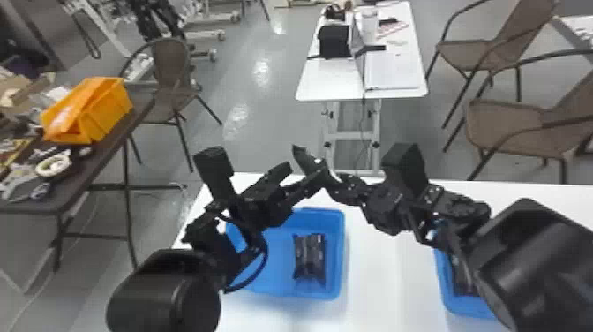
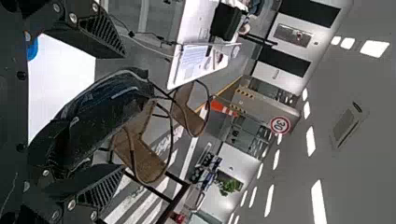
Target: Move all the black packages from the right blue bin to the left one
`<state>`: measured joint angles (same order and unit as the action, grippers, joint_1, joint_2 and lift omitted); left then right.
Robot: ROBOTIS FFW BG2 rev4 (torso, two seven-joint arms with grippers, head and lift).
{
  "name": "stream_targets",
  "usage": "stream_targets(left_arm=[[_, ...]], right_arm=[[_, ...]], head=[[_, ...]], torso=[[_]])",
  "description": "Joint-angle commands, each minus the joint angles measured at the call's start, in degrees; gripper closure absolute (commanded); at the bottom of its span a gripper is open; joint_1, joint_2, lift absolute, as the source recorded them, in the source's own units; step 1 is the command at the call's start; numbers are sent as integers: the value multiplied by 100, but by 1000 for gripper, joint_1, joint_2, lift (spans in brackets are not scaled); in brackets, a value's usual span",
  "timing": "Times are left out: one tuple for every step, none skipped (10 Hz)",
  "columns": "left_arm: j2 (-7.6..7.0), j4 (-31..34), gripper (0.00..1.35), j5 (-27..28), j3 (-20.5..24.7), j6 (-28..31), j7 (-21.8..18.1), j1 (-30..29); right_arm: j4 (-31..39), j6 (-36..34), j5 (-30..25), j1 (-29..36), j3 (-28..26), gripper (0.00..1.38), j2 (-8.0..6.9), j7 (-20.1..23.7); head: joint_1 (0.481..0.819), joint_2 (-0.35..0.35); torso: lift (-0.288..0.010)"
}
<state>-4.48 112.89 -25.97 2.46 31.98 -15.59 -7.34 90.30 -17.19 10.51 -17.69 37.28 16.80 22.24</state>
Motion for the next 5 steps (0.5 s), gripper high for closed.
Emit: stream_targets(left_arm=[[8, -48, 1102, -216, 9, 80, 74, -22], [17, -154, 1219, -418, 26, 54, 82, -57], [52, -224, 1219, -497, 0, -201, 91, -128], [87, -241, 1219, -506, 9, -298, 91, -163], [87, -259, 1219, -506, 0, -403, 82, -180]], right_arm=[[-21, 32, 4, 3, -1, 1277, -28, 0], [-30, 32, 4, 3, -1, 1277, -37, 0], [-39, 32, 13, 3, -1, 1277, -45, 0], [-47, 50, 13, -6, -1, 1277, -63, 0], [-56, 50, 4, -6, 8, 1277, -80, 0]], head=[[695, 213], [695, 213], [695, 213], [695, 213], [695, 214]], torso=[[0], [0], [0], [0], [0]])
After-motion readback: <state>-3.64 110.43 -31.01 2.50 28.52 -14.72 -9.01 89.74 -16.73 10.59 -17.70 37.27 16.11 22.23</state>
